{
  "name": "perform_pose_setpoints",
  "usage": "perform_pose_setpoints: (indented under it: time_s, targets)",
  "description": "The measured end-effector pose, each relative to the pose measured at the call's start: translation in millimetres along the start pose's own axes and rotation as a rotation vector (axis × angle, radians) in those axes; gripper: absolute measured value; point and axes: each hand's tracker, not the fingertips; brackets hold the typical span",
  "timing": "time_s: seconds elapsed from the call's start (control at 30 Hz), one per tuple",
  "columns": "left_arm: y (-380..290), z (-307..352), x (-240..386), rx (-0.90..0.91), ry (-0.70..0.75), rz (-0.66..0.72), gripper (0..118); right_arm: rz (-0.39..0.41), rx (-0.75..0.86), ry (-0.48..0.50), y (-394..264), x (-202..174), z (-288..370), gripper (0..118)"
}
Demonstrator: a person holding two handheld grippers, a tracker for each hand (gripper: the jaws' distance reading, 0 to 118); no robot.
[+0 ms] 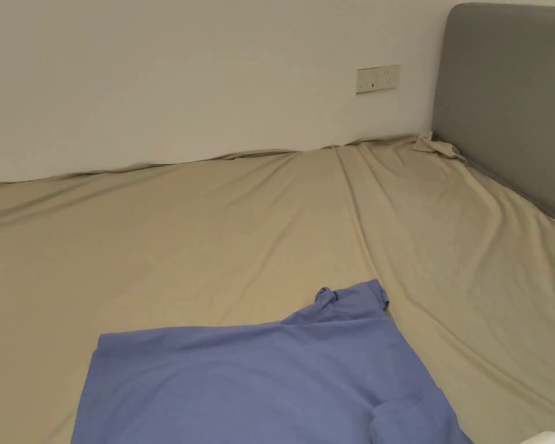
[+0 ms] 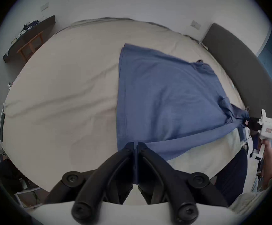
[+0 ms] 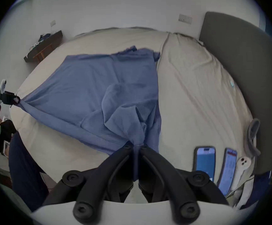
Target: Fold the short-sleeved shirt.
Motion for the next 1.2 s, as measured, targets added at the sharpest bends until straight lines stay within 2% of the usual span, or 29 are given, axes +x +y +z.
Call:
perform_pose_setpoints:
  time_s: [0.37, 0.53, 0.6, 0.63, 0.67, 0.7, 0.73, 0.77, 0.8, 0.83, 0.9, 1.0, 1.07, 1.1, 1.13, 1.17, 1.2]
  targets:
    - [-30.3, -66.6, -13.5, -0.194, 0.06, 0.058, 1, -0.036, -0.223, -0.014, -15.3, 4.3, -58.8, 5]
    - [-28.5, -66.6, -8.7, -0.185, 0.09, 0.057, 2, 0.018, -0.232, -0.029, -17.0, 0.4, -73.8, 5]
    - [-30.8, -68.0, 0.7, -0.162, 0.13, 0.025, 20, 0.015, -0.233, -0.033, -15.9, -0.6, -72.2, 18]
    - [-30.6, -65.3, 6.0, -0.154, 0.125, 0.034, 47, 0.017, -0.229, -0.031, -15.8, -0.4, -69.7, 33]
    - [-28.6, -58.2, 11.6, -0.156, 0.097, 0.044, 98, 0.047, -0.202, -0.03, -14.6, -0.9, -64.7, 73]
    - [-24.4, -48.5, 17.1, -0.168, 0.038, 0.044, 118, 0.063, -0.19, -0.055, -10.3, -0.4, -57.0, 108]
    - [-21.7, -33.2, 22.2, -0.121, -0.013, 0.054, 118, 0.049, -0.156, -0.072, -6.8, 2.4, -42.5, 118]
    - [-20.5, -14.4, 25.9, -0.013, -0.073, 0.078, 118, 0.027, -0.092, -0.067, -3.6, 5.1, -24.7, 118]
    - [-16.4, 13.2, 28.8, 0.113, -0.13, 0.111, 118, -0.015, 0.035, -0.017, 1.3, 6.3, 4.8, 118]
    - [-15.4, 29.4, 31.3, 0.177, -0.15, 0.123, 118, -0.047, 0.129, 0.006, 11.3, 7.6, 24.6, 117]
    - [-18.3, 50.6, 40.6, 0.302, -0.141, 0.099, 118, -0.103, 0.207, 0.002, 18.4, 8.9, 56.1, 118]
    - [-27.7, 57.5, 56.2, 0.295, -0.06, 0.091, 118, -0.118, 0.311, 0.01, 19.3, -3.9, 72.6, 118]
    - [-44.4, 42.2, 65.8, 0.254, -0.041, 0.114, 118, -0.075, 0.249, -0.001, 15.9, -27.1, 65.6, 118]
    - [-51.8, 36.7, 68.3, 0.245, -0.028, 0.14, 109, -0.065, 0.214, -0.015, 11.7, -36.9, 60.5, 111]
    - [-57.4, 31.3, 68.7, 0.209, -0.017, 0.183, 78, -0.069, 0.219, -0.018, 5.5, -43.9, 54.8, 89]
    - [-60.8, 24.7, 68.9, 0.157, 0.011, 0.21, 6, -0.062, 0.215, -0.017, 0.8, -49.3, 48.2, 24]
    - [-68.1, 12.1, 67.7, 0.108, 0.053, 0.221, 0, -0.063, 0.193, -0.018, -2.5, -54.4, 41.6, 3]
